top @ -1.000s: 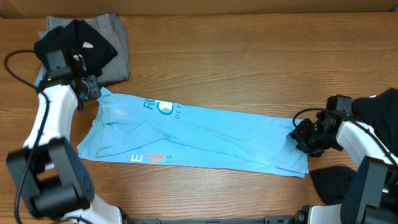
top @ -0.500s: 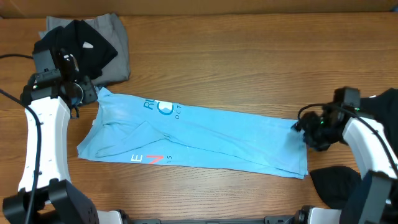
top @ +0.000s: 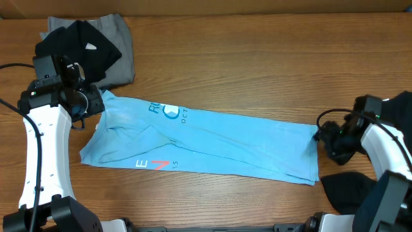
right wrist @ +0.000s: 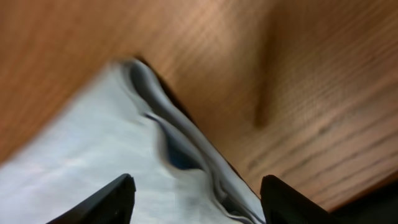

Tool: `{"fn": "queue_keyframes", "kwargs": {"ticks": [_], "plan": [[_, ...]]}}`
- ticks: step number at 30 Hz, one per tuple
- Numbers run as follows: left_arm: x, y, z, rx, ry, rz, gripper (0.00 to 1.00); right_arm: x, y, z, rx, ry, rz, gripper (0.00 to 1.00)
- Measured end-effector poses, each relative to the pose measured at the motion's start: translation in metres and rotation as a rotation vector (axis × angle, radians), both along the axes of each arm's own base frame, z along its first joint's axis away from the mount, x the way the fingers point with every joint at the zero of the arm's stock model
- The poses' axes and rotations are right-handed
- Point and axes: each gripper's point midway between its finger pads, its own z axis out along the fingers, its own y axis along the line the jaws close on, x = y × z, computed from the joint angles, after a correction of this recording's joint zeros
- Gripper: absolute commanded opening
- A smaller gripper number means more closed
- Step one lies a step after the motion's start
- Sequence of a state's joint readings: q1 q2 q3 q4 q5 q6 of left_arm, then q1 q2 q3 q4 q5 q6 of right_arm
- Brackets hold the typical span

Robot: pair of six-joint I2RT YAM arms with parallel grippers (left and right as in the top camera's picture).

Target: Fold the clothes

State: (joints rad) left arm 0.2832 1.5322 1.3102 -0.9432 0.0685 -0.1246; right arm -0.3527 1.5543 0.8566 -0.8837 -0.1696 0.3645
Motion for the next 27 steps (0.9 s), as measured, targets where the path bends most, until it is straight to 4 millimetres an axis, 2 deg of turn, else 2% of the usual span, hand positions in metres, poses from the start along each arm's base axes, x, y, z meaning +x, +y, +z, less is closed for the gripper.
{"fn": "queue_keyframes", "kwargs": {"ticks": [4, 6, 8, 11, 15, 18, 27], "plan": [[0.000, -0.001, 0.000, -0.003, -0.001, -0.001, 0.45, -0.020, 0.008, -0.017, 0.027, 0.059, 0.000, 0.66], [0.000, -0.001, 0.000, -0.003, -0.001, -0.001, 0.45, -0.022, 0.009, -0.022, 0.028, 0.056, 0.000, 0.64], [0.000, -0.001, 0.000, -0.003, -0.002, -0.001, 0.46, -0.021, 0.009, -0.022, 0.021, 0.032, -0.002, 0.49], [0.000, -0.001, 0.000, -0.005, -0.002, -0.002, 0.46, -0.013, 0.007, -0.024, 0.004, -0.031, -0.002, 0.44], [0.001, -0.001, 0.000, -0.005, -0.006, -0.003, 0.46, 0.000, 0.014, -0.025, 0.031, -0.134, 0.053, 0.31], [0.002, -0.001, 0.001, -0.005, -0.009, -0.003, 0.47, 0.002, 0.020, -0.026, 0.060, -0.162, 0.090, 0.06], [0.002, -0.001, 0.001, -0.005, -0.009, -0.002, 0.48, 0.004, 0.027, -0.025, 0.105, -0.160, 0.106, 0.04]]}}
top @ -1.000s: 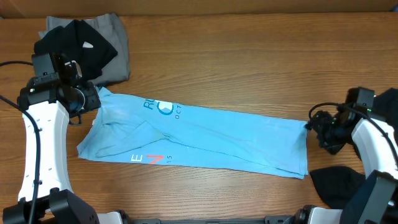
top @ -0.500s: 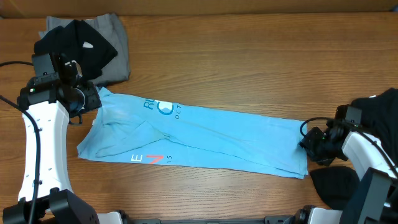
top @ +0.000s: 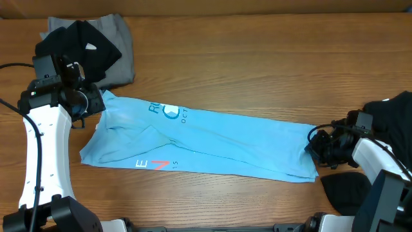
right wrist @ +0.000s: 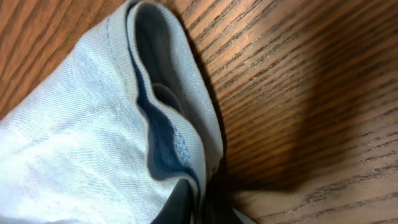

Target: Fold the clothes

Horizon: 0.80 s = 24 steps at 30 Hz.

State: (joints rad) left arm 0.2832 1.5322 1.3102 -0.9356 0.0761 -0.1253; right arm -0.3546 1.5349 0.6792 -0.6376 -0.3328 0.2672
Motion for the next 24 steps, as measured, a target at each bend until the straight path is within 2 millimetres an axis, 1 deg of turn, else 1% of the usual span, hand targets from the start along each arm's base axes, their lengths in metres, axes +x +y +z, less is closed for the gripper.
{"fn": "queue_keyframes", "kwargs": {"ticks": [2, 5, 8, 10, 11, 14, 18, 21, 24], "plan": [[0.000, 0.000, 0.000, 0.000, 0.000, 0.000, 0.48, 0.003, -0.001, 0.001, 0.003, 0.009, -0.016, 0.04], [0.000, 0.000, 0.000, 0.000, 0.000, 0.000, 0.49, 0.015, -0.012, 0.009, -0.028, 0.014, -0.052, 0.04], [0.000, 0.000, 0.000, 0.000, 0.000, 0.000, 0.50, 0.036, -0.029, 0.027, -0.073, -0.024, -0.090, 0.04], [0.000, 0.000, 0.000, 0.000, 0.000, 0.000, 0.52, 0.049, -0.045, 0.042, -0.104, -0.058, -0.125, 0.04], [0.000, 0.000, 0.000, 0.000, 0.000, 0.000, 0.52, 0.053, -0.052, 0.048, -0.117, -0.067, -0.141, 0.04], [0.000, 0.000, 0.000, 0.001, 0.000, 0.000, 0.54, 0.055, -0.072, 0.060, -0.138, -0.067, -0.196, 0.04], [0.000, 0.000, 0.000, 0.000, 0.000, 0.000, 0.55, 0.050, -0.089, 0.072, -0.144, -0.048, -0.251, 0.04], [0.000, 0.000, 0.000, 0.001, -0.001, 0.000, 0.55, 0.052, -0.089, 0.087, -0.126, -0.045, -0.250, 0.04], [0.001, 0.000, 0.000, 0.001, -0.003, 0.000, 0.55, 0.066, -0.075, 0.112, -0.079, -0.082, -0.203, 0.04]]}}
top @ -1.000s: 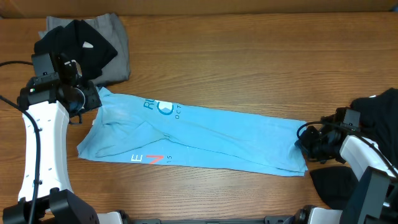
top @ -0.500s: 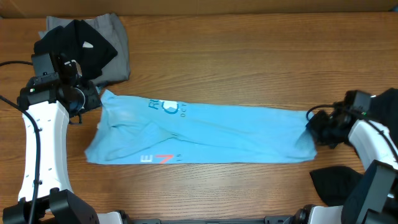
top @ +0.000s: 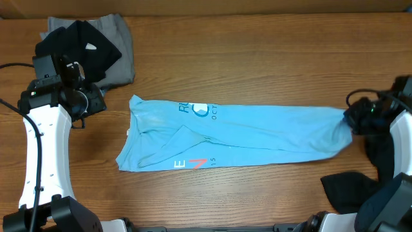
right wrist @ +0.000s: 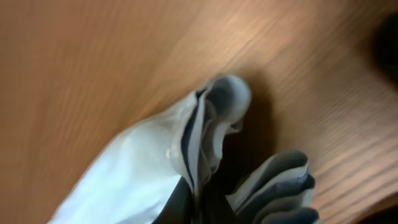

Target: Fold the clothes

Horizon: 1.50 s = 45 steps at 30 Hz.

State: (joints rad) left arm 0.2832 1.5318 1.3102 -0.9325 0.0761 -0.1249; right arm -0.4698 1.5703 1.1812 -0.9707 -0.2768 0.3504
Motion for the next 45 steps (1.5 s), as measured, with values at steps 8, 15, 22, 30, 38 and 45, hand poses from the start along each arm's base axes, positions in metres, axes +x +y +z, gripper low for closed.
{"fn": "queue_keyframes", "kwargs": {"ticks": [8, 15, 22, 30, 38, 45], "plan": [[0.000, 0.000, 0.000, -0.001, -0.001, 0.000, 0.56, 0.035, 0.114, 0.051, 0.106, -0.095, 0.315, 0.04], [0.001, -0.001, 0.000, -0.006, -0.003, -0.003, 0.58, 0.020, 0.239, 0.055, 0.158, -0.090, 0.574, 0.04], [0.001, -0.001, 0.000, -0.008, -0.003, -0.003, 0.59, -0.002, 0.304, 0.052, 0.119, -0.074, 0.652, 0.04], [0.001, -0.002, 0.000, -0.009, -0.004, -0.004, 0.59, 0.003, 0.336, 0.020, 0.095, -0.028, 0.621, 0.35], [0.001, -0.003, 0.000, -0.015, -0.005, -0.007, 0.61, 0.019, 0.364, 0.014, 0.175, -0.089, 0.657, 0.48], [0.000, -0.003, 0.000, -0.017, 0.000, -0.007, 0.61, 0.012, 0.344, 0.006, 0.153, -0.017, 0.641, 0.55]]}}
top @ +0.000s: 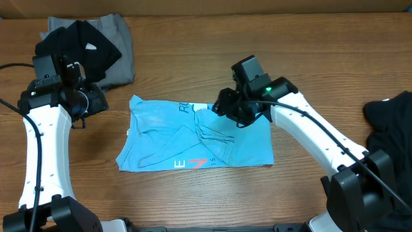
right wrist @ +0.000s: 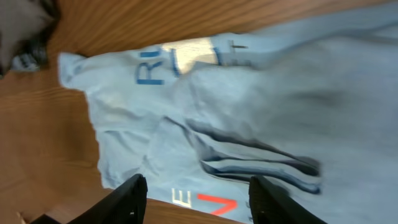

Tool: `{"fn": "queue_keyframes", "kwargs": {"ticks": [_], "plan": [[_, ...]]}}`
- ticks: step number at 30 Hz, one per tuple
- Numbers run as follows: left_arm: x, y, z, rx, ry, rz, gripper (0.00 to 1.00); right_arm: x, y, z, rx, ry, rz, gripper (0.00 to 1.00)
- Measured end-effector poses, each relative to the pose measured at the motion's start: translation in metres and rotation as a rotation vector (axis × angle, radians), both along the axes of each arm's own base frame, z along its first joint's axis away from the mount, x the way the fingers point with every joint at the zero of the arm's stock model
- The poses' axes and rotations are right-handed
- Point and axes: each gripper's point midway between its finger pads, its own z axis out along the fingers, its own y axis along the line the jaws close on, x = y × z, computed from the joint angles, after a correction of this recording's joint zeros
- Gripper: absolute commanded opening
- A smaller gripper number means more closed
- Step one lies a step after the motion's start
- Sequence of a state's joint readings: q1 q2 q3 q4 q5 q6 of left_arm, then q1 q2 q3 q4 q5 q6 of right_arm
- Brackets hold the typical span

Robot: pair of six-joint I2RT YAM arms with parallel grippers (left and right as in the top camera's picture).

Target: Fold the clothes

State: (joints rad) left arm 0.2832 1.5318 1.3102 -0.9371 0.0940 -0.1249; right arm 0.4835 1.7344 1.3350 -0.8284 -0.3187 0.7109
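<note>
A light blue T-shirt (top: 161, 138) lies folded in half on the wooden table, its doubled right end rumpled near the middle. My right gripper (top: 223, 109) hovers over the shirt's top edge. In the right wrist view the gripper (right wrist: 199, 202) is open, its dark fingers (right wrist: 130, 199) spread above the shirt (right wrist: 249, 106) with nothing between them. The blue and red lettering shows. My left gripper (top: 93, 103) stays just left of the shirt, apart from it; its jaws are too small to read.
A heap of black and grey clothes (top: 90, 45) sits at the back left, behind the left arm. Another black garment (top: 389, 119) lies at the right edge. A black cable runs off the left side. Bare wood (top: 270, 45) stretches behind the shirt.
My right gripper was shut on the shirt's right end at the far right of the table. Now that end lies over the left half, and the gripper is open above it. The left arm is unchanged.
First the shirt lay long and slanted, my left gripper at its left corner and my right gripper open at its right hem. The right gripper then shut on the hem. After that the shirt lay straight and farther right, clear of the left gripper. It now lies folded in half.
</note>
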Motion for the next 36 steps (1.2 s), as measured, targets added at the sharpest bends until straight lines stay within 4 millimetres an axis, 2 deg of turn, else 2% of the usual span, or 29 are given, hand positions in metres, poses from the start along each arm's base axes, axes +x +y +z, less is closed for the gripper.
{"fn": "queue_keyframes", "kwargs": {"ticks": [1, 5, 6, 9, 11, 13, 17, 20, 22, 24, 26, 29, 30, 31, 33, 36], "plan": [[0.000, 0.000, 0.000, 0.000, 0.000, 0.000, 0.61, -0.001, -0.004, -0.001, -0.010, 0.009, -0.007, 0.50], [0.000, 0.000, 0.000, -0.001, 0.002, 0.000, 0.61, -0.010, -0.020, -0.009, -0.074, 0.063, -0.034, 0.15], [-0.001, 0.000, 0.000, -0.001, 0.003, 0.000, 0.61, -0.014, -0.025, -0.012, -0.100, 0.079, -0.037, 0.11], [-0.001, 0.000, -0.001, -0.002, 0.005, 0.000, 0.61, -0.017, -0.033, -0.023, -0.147, 0.112, -0.062, 0.10], [-0.001, 0.000, -0.001, -0.002, 0.006, 0.000, 0.62, -0.017, -0.036, -0.038, -0.179, 0.145, -0.070, 0.04], [-0.001, 0.000, -0.001, -0.002, 0.006, 0.000, 0.62, -0.021, -0.038, -0.056, -0.209, 0.197, -0.076, 0.04], [-0.002, -0.001, -0.001, -0.003, 0.009, 0.000, 0.62, -0.042, -0.046, -0.087, -0.257, 0.314, -0.074, 0.04], [-0.002, -0.001, -0.001, -0.003, 0.009, 0.000, 0.62, -0.055, -0.047, -0.091, -0.261, 0.360, -0.063, 0.04], [-0.002, -0.001, -0.001, -0.003, 0.009, 0.000, 0.62, -0.060, -0.038, -0.090, -0.227, 0.370, -0.030, 0.04], [-0.002, -0.001, -0.001, -0.003, 0.009, 0.000, 0.62, -0.062, -0.018, -0.086, -0.153, 0.352, 0.042, 0.04], [-0.002, -0.001, -0.001, -0.003, 0.009, 0.000, 0.62, -0.069, 0.027, -0.074, 0.016, 0.297, 0.209, 0.04], [-0.002, -0.001, -0.001, -0.003, 0.009, 0.000, 0.62, -0.086, 0.070, -0.056, 0.185, 0.255, 0.384, 0.04], [-0.002, -0.001, -0.001, -0.003, 0.009, 0.000, 0.62, -0.095, 0.079, -0.051, 0.219, 0.258, 0.429, 0.04], [-0.002, -0.001, -0.001, -0.003, 0.009, 0.000, 0.62, -0.104, 0.083, -0.049, 0.233, 0.270, 0.463, 0.04], [-0.002, -0.001, -0.001, -0.003, 0.010, 0.000, 0.62, -0.107, 0.079, -0.050, 0.215, 0.286, 0.463, 0.04], [-0.002, -0.001, -0.001, -0.003, 0.010, 0.000, 0.62, -0.095, 0.052, -0.057, 0.129, 0.319, 0.373, 0.04]]}}
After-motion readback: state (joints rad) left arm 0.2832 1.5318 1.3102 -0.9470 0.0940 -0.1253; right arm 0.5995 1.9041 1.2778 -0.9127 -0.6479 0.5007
